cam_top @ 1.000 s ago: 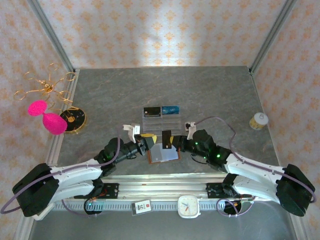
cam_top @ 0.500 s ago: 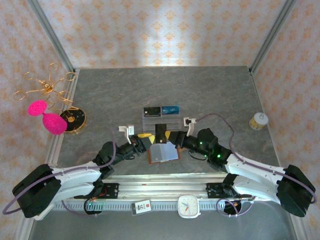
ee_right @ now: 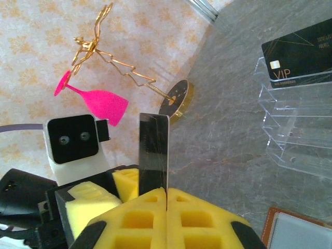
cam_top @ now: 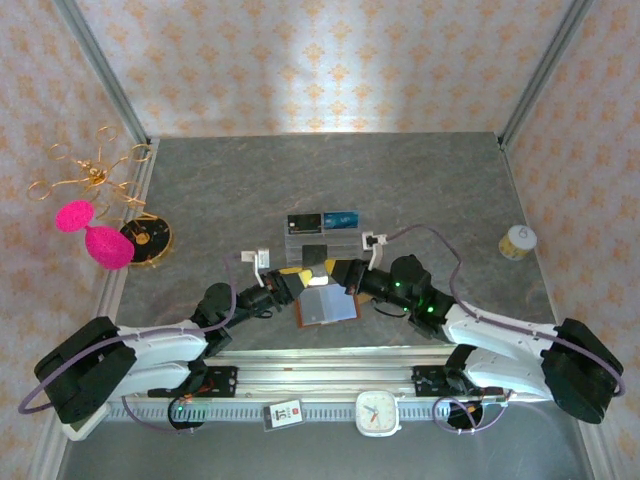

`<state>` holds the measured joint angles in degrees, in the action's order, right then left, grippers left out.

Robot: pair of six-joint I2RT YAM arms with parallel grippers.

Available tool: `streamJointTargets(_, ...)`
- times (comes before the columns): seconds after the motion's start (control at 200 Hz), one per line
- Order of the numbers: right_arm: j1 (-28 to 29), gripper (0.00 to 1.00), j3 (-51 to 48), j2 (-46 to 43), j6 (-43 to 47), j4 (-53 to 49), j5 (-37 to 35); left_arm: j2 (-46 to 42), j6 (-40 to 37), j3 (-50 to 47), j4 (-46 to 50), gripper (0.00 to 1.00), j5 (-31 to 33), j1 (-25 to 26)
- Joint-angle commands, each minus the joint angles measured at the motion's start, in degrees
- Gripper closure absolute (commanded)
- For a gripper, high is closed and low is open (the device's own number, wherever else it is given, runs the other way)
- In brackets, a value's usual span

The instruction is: Take the credit cards out of the card holder

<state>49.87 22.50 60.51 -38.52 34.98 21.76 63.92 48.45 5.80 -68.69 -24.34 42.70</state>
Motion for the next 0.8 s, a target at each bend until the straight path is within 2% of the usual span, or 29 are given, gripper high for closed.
streamJointTargets(0.0,1.14,1.0,1.84,1.3,0.11,1.56,-2.08,0.45,0.78,-0.1,-5.22,0.82,-2.12,-0.34)
streamJointTargets(0.07,1.7,1.0,1.93,2.08,0.23,1.45,-2.24,0.77,0.78,0.3,-5.17,0.88,-2.76,-0.53)
streamJointTargets(0.135,1.96,1.0,2.42,2.37,0.83,-0.29,-2.77,0.68,0.31,0.81,-4.11,1.0,-3.61,-1.06)
streamJointTargets(0.19,1.9,1.0,3.13,1.8,1.8,-3.35,-4.01,-0.18,-0.18,1.54,-1.1,1.0,-5.02,-2.74)
streamJointTargets(0.245,1.24,0.9,4.28,0.12,3.53,-8.6,-6.16,-1.94,-1.61,2.39,2.95,1.0,-7.63,-5.35)
streamJointTargets(0.31,-1.22,0.85,5.34,-2.0,5.06,-15.25,-7.21,-5.89,-5.52,4.72,14.26,1.0,-8.71,-8.21)
streamJointTargets(0.385,-5.66,0.85,4.4,-4.83,6.01,-19.58,-5.42,-9.14,-16.41,11.49,34.89,1.0,-7.94,-9.56)
streamJointTargets(0.471,-9.19,0.84,2.98,-7.65,6.88,-21.6,-3.01,-8.17,-29.98,21.27,54.07,1.0,-6.93,-9.56)
streamJointTargets(0.656,-14.71,0.87,1.08,-9.97,7.73,-23.25,0.4,2.88,-52.85,41.68,78.25,1.0,-2.9,-9.91)
streamJointTargets(0.796,-16.24,0.88,0.35,-9.8,7.85,-22.79,2.22,13.2,-75.58,57.53,95.73,1.0,-2.49,-11.31)
